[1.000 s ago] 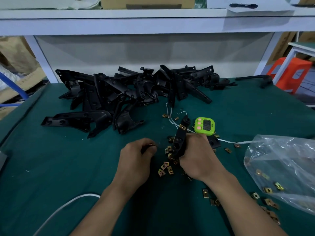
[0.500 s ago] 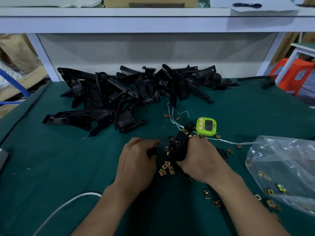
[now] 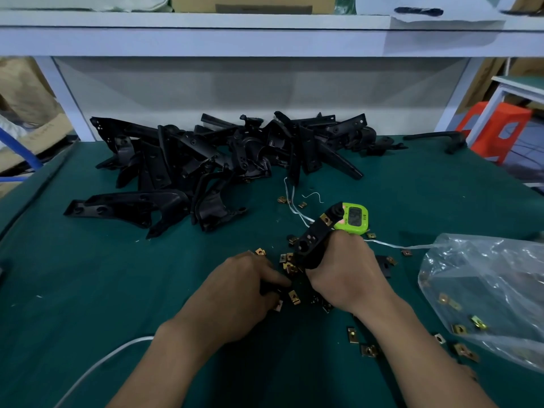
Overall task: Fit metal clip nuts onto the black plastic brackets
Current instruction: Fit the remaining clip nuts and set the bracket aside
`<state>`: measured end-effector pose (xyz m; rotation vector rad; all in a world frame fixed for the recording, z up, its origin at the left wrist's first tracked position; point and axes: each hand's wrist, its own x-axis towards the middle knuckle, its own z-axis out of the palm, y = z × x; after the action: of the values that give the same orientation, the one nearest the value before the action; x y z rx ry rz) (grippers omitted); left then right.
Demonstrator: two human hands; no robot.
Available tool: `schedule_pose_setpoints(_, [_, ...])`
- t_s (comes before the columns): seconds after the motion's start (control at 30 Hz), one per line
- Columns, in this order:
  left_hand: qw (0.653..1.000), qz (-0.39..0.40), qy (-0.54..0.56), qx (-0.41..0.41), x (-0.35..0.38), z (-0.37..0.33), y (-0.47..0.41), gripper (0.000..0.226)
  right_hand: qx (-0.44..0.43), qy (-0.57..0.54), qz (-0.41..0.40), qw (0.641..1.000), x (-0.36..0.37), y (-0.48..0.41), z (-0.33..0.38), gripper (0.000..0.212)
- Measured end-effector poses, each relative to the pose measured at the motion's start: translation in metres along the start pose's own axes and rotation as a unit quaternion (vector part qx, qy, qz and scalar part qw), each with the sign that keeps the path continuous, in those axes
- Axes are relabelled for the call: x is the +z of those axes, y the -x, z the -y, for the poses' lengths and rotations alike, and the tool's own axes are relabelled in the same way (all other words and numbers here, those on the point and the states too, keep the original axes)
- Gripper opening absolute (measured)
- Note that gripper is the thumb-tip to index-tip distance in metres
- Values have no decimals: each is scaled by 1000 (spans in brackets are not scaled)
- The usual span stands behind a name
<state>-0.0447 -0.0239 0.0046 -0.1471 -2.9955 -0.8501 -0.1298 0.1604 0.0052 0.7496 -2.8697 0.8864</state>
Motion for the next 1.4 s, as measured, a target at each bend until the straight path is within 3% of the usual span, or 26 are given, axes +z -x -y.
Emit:
schedule_pose_setpoints(0.13, [999,-16,-27,13,6,-5,1,34,-4,-15,17,1000,3,-1,4,18])
schedule_pose_setpoints(0.33, [997,-71,15,-20,15,-12,-1,12,38,-10,19,999,7,-1,3,15])
schedule_pose_setpoints(0.53, [990,-138,-13,-10,31,-14,1,18,53,7,12,999,10,-1,-1,10])
schedule_pose_setpoints(0.73, [958,-227,137,-107,20,-14,-5,24,20,12,0,1000,11,-2,-4,14])
schedule_pose_setpoints(0.87, [943,-191,224,-156,15,-7,-7,30,-5,22,5,1000,13,-3,-6,15])
schedule_pose_setpoints(1.03, [874,-137,441,-153,15,-14,-11,29,-114,-53,-45,991,4,1,8,12])
schedule_pose_setpoints(1.1, [859,-141,468,-152,14,-16,-10,21,-146,-135,-46,979,1,4,14,6])
schedule_pose_setpoints(1.2, [837,-176,494,-155,11,-15,-10,13,-187,-137,-39,972,-1,5,17,3])
schedule_pose_setpoints(1.4, [813,-184,530,-154,8,-14,-10,18,-152,-189,-60,968,6,3,14,13])
